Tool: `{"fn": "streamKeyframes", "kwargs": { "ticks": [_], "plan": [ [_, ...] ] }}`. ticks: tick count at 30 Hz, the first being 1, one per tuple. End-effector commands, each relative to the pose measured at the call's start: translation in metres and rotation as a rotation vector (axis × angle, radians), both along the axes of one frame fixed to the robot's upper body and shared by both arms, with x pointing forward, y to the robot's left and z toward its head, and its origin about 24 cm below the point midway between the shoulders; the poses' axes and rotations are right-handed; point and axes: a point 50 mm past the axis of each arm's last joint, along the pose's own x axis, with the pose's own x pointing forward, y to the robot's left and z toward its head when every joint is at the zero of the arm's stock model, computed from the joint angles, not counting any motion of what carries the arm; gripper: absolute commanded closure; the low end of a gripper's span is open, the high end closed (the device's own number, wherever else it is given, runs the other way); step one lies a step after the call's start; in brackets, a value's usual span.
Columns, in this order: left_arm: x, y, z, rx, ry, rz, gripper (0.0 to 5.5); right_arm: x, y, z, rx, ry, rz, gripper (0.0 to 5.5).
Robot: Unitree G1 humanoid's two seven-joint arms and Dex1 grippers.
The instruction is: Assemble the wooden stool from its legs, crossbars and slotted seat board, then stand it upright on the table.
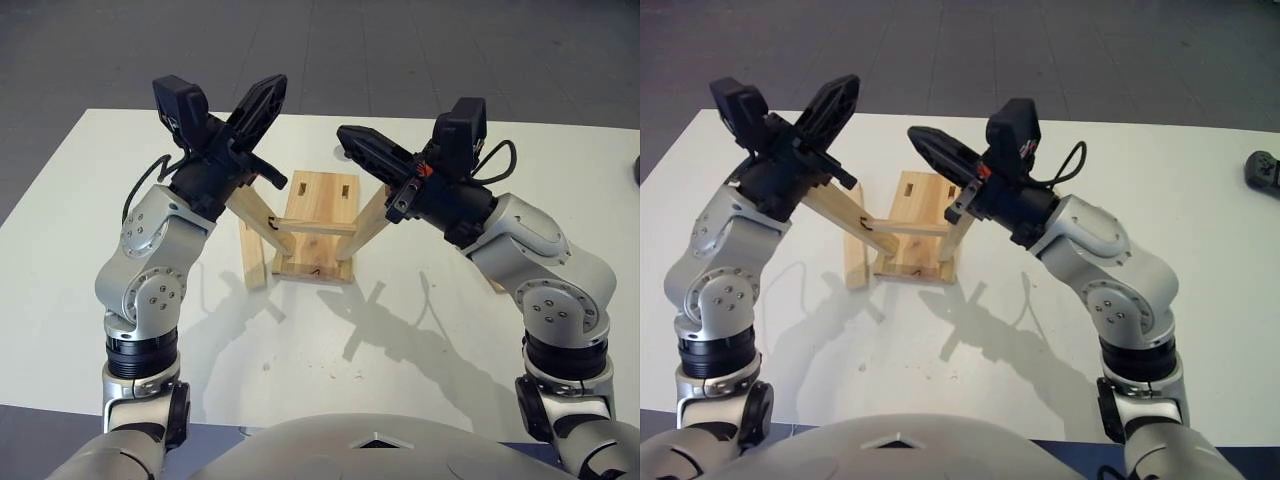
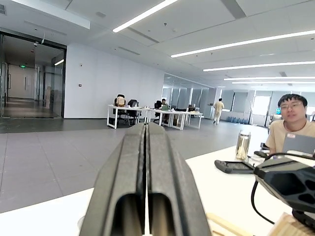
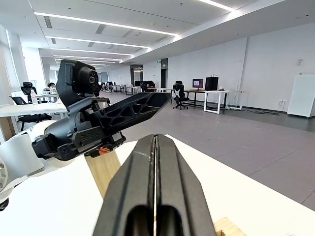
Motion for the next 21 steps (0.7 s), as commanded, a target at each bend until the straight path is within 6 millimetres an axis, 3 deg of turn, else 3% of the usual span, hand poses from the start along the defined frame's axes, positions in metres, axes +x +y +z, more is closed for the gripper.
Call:
{"fn": "streamKeyframes", "kwargs": {
  "ticks": [1,5,11,16,18,21],
  "plan": [
    [0.003,-0.003,-0.046,0.006,0.244,-0.003,5.44,0.005,-0.004,-0.027,0.006,0.153,-0.048,5.50],
    [0.007,-0.004,-0.019,-0.076,0.167,-0.009,5.44,0.008,-0.005,-0.008,0.122,0.093,-0.064,5.50],
    [0.010,0.000,0.042,-0.212,0.005,-0.022,5.44,0.015,-0.013,0.018,0.265,0.038,-0.113,5.50],
    [0.007,0.020,0.088,-0.324,-0.105,0.003,5.44,0.021,-0.029,0.034,0.401,0.040,-0.197,5.50],
    [0.010,0.036,0.086,-0.277,-0.079,0.095,5.21,0.023,-0.039,0.033,0.393,0.046,-0.262,5.50],
    [0.014,0.063,0.051,-0.152,0.060,0.308,4.71,0.024,-0.056,0.017,0.283,0.073,-0.386,5.50]
  ]
}}
